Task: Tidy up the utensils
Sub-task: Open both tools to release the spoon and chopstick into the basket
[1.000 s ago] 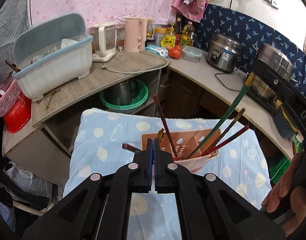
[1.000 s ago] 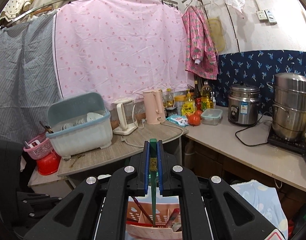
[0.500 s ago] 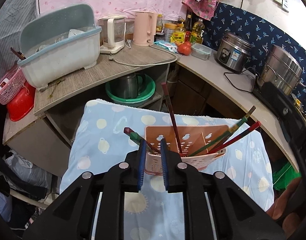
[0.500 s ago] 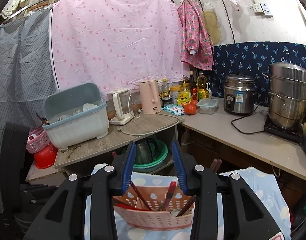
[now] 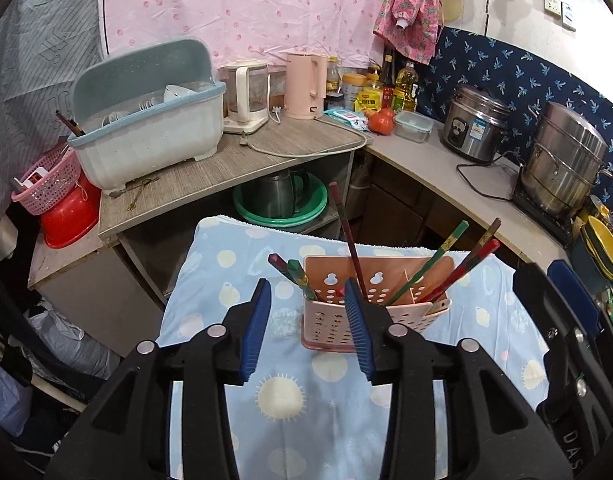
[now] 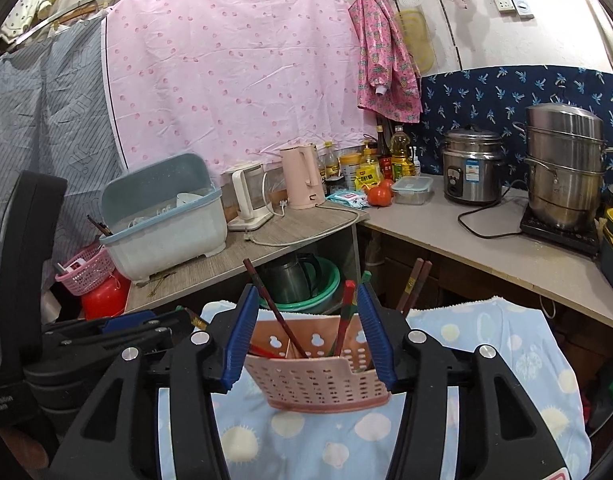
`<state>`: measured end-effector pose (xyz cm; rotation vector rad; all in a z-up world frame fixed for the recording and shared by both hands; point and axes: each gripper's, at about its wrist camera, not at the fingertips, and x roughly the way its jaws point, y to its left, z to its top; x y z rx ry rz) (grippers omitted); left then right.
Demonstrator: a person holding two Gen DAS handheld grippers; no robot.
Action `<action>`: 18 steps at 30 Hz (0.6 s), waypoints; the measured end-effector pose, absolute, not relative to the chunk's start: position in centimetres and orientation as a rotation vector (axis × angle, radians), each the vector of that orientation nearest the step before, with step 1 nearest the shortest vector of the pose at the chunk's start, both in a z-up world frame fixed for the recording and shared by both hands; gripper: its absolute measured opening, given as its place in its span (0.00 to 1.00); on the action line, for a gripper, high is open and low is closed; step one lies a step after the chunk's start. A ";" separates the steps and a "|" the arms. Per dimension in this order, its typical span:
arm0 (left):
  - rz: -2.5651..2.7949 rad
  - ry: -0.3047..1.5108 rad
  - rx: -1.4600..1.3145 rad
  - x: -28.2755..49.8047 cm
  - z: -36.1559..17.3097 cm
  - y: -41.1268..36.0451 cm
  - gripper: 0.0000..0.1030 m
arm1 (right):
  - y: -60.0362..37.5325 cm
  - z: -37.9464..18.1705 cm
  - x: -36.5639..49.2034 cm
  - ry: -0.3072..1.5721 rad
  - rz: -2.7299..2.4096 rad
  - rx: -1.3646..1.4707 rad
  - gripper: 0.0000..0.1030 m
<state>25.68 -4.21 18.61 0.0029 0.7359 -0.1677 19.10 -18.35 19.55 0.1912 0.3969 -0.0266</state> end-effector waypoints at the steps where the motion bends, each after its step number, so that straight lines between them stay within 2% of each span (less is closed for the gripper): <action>1: -0.170 0.731 0.004 25.2 18.8 -4.1 0.37 | -18.4 19.5 18.7 0.400 -0.027 0.196 0.49; 18: -0.226 0.709 0.077 15.9 18.0 -6.1 0.37 | -18.5 17.5 9.7 0.526 -0.067 0.217 0.51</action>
